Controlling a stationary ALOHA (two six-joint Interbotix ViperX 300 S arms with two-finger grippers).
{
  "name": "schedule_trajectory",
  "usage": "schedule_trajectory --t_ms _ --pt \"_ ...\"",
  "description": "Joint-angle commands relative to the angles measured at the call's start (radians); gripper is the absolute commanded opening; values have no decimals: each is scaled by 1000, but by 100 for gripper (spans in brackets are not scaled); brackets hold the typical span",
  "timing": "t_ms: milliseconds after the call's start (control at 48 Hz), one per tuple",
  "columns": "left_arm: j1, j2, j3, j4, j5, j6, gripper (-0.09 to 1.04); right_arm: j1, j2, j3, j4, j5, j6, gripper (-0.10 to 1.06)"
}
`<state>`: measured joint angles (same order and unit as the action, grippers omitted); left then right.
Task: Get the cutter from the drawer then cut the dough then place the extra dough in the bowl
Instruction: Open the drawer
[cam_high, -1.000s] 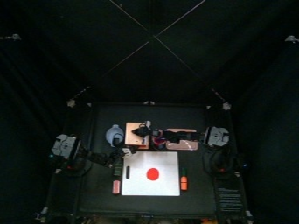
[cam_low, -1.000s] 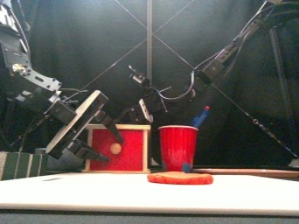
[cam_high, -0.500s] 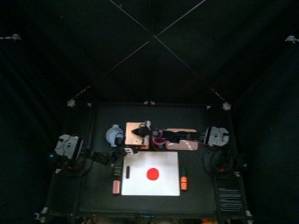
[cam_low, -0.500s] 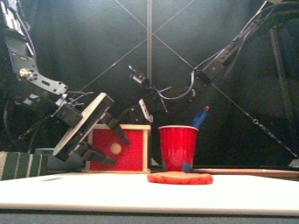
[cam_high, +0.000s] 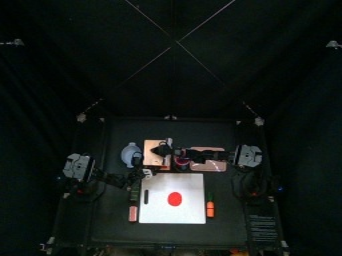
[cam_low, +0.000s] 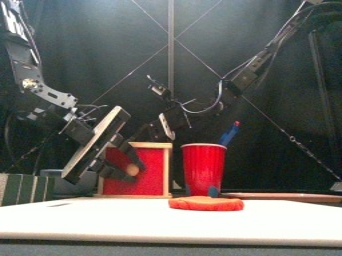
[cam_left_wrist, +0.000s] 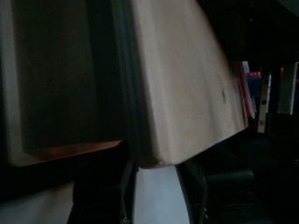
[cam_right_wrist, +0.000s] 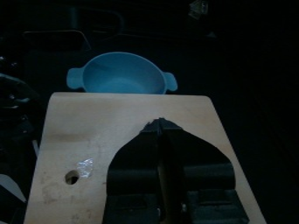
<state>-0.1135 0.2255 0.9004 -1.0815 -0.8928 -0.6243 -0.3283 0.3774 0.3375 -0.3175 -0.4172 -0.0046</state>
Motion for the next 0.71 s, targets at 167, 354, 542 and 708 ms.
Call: schedule_trajectory --t_ms 167,354,542,708 --pt "-5 -11 -6 -3 -3 2 58 8 -8 3 -2 17 0 -3" --pt "-57 -26 -9 -3 32 -5 57 3 -8 3 -2 26 -2 -3" --pt "-103 -48 -12 -3 67 -6 57 2 -8 -2 -2 35 -2 -3" --pt "-138 -63 -9 -3 71 -6 57 2 -8 -9 -2 38 -2 -3"
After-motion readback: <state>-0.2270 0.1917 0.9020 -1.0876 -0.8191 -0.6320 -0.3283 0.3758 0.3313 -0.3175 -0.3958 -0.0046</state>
